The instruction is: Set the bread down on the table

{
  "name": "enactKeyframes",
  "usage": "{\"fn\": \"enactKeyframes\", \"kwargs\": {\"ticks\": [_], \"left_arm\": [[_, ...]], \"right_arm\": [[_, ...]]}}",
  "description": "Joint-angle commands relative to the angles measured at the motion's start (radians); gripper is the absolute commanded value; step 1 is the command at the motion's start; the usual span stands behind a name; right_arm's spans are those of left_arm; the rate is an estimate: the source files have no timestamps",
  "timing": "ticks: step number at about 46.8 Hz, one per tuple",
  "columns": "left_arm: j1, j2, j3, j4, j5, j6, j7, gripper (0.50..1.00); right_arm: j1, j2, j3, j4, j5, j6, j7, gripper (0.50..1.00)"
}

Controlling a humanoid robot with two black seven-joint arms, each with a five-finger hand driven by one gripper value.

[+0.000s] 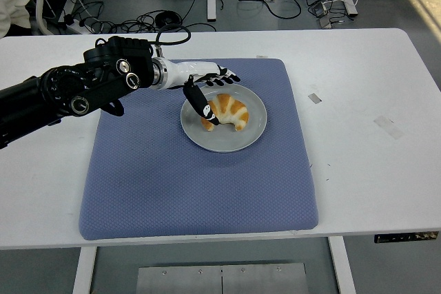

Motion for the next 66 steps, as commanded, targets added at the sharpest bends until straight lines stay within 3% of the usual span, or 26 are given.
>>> {"fn": "enactKeyframes", "kwargs": {"ticks": [1, 31, 41, 60, 63, 66], "left_arm": [[0.003, -0.002, 0.0, 0.0, 0.0, 0.0, -0.002, 0.978], [0.003, -0.051, 0.004, 0.0, 0.008, 0.012, -0.002, 0.965], [0.007, -0.049, 0.004, 0.005, 0.043, 0.032, -0.003, 0.916], [0.02, -0.048, 0.006, 0.014, 0.052, 0.04, -0.003, 0.895], [0.02, -0.048, 0.026, 0.014, 0.052, 0.048, -0.006, 0.846], [0.019, -0.048, 0.047, 0.014, 0.051, 0.06, -0.008, 0.845]], "right_arm": [[0.0, 0.0, 0.0, 0.0, 0.0, 0.0, 0.0, 1.0], [0.0, 0.0, 0.0, 0.0, 0.0, 0.0, 0.0, 1.0], [0.0, 0.0, 0.0, 0.0, 0.0, 0.0, 0.0, 1.0], [0.0, 0.0, 0.0, 0.0, 0.0, 0.0, 0.0, 1.0], [0.0, 0.0, 0.0, 0.0, 0.0, 0.0, 0.0, 1.0], [0.0, 0.0, 0.0, 0.0, 0.0, 0.0, 0.0, 1.0]]}}
